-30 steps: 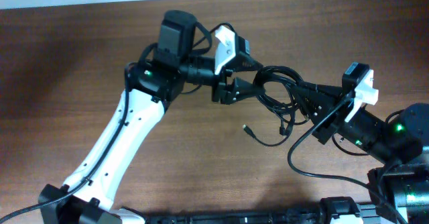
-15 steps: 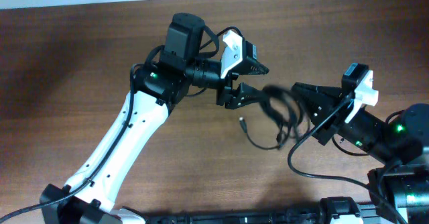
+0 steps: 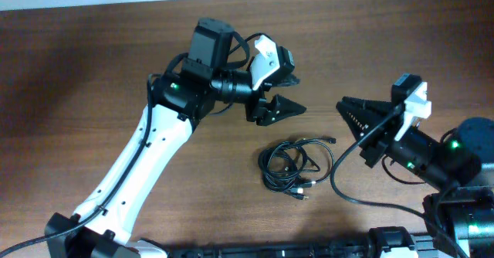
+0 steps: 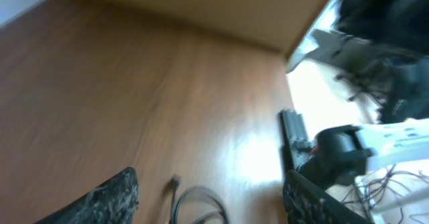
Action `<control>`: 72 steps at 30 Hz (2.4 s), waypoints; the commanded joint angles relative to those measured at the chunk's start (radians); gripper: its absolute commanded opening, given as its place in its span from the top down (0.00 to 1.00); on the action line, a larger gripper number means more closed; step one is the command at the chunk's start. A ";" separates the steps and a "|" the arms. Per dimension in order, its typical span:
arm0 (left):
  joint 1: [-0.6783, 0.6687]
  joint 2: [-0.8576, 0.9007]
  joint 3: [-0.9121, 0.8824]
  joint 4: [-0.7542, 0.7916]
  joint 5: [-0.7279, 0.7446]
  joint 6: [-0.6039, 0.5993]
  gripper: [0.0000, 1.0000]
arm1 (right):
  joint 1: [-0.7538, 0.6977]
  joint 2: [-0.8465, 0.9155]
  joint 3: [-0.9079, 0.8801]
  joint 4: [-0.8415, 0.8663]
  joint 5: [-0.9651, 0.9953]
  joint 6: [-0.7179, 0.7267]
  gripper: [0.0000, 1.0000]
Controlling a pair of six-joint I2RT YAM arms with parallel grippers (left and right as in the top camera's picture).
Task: Untangle cables
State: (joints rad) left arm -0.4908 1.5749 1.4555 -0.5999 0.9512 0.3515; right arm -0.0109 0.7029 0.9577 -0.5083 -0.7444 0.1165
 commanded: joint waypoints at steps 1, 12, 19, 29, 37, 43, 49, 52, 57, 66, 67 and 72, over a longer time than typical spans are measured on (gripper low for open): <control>0.003 -0.020 0.015 -0.084 -0.296 0.002 0.23 | -0.003 0.011 0.003 -0.078 0.089 -0.005 0.62; 0.003 0.058 0.012 -0.400 -0.515 0.002 0.18 | -0.003 0.172 0.003 -0.288 0.111 -0.031 0.43; -0.013 0.219 0.011 -0.515 -0.510 -0.049 0.10 | -0.003 0.289 0.003 -0.289 0.199 -0.030 0.34; -0.127 0.321 0.011 -0.550 -0.497 -0.248 0.00 | -0.003 0.415 0.003 -0.288 0.365 -0.031 0.33; -0.216 0.346 -0.010 -0.589 -0.507 -0.379 0.00 | -0.003 0.457 0.003 -0.289 0.411 -0.031 0.33; -0.225 0.346 -0.062 -0.595 -0.515 -0.312 0.07 | -0.003 0.457 0.003 -0.289 0.482 -0.035 0.33; -0.234 0.343 -0.062 -0.599 -0.515 0.219 0.01 | -0.004 0.457 0.003 -0.296 0.521 -0.053 0.33; -0.234 0.343 -0.062 -0.596 -0.515 0.538 0.01 | -0.003 0.457 0.003 -0.301 0.521 -0.053 0.33; -0.234 0.344 -0.062 -0.526 -0.515 0.783 0.01 | -0.003 0.457 0.003 -0.299 0.521 -0.053 0.33; -0.287 0.344 -0.111 -0.417 -0.496 0.835 0.01 | -0.003 0.457 0.003 -0.297 0.520 -0.053 0.33; -0.298 0.344 -0.119 -0.410 -0.495 0.835 0.01 | -0.003 0.457 0.003 -0.297 0.520 -0.053 0.33; -0.349 0.344 -0.153 -0.398 -0.496 0.835 0.04 | -0.003 0.457 0.003 -0.296 0.520 -0.053 0.33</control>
State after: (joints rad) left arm -0.8181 1.9060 1.3247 -1.0004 0.4370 1.1603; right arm -0.0109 1.1568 0.9581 -0.8078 -0.2356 0.0715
